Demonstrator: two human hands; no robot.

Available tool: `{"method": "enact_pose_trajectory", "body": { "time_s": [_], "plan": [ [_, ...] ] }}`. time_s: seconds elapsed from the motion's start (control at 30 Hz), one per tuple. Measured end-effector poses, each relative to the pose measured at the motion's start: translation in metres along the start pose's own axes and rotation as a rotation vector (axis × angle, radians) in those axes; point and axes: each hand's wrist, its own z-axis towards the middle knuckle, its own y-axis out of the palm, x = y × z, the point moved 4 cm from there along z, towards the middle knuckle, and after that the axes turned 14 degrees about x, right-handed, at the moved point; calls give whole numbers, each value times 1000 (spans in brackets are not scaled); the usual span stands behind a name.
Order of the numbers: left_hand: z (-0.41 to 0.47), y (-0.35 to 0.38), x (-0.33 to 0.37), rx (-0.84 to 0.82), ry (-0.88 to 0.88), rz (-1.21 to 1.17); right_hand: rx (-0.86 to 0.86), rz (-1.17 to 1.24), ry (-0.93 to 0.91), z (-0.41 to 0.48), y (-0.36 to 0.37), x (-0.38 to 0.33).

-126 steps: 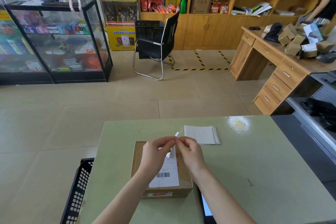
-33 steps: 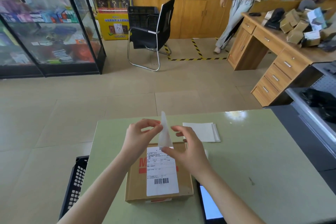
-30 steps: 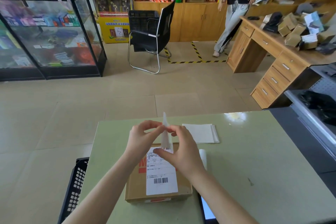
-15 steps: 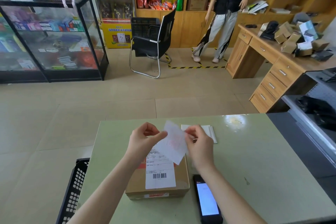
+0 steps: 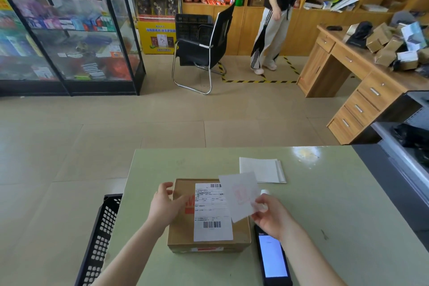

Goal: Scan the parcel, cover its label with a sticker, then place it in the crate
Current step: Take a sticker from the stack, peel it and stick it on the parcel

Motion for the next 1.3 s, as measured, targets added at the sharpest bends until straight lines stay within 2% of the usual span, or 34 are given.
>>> {"method": "enact_pose_trajectory", "body": {
  "time_s": [0.13, 0.37, 0.5, 0.7, 0.93, 1.03, 1.2, 1.3],
  "plan": [
    [6, 7, -17, -61, -63, 6, 28, -22, -3, 13, 7, 4],
    [18, 16, -15, -109, -45, -8, -10, -27, -16, 21, 26, -2],
    [26, 10, 0, -53, 11, -50, -18, -32, -62, 21, 38, -12],
    [36, -8, 32, 88, 77, -254, -94, -21, -127, 15, 47, -38],
    [20, -4, 31, 106, 122, -121, -103, -95, -105, 4, 31, -32],
    [12, 3, 19, 57, 91, -19, -85, -86, -85, 0, 22, -25],
    [4, 4, 17, 13, 71, -9, -65, 7, -121, -7, 16, -25],
    [0, -3, 25, 125, 151, -12, -59, 72, -190, -9, 20, -32]
  ]
}}
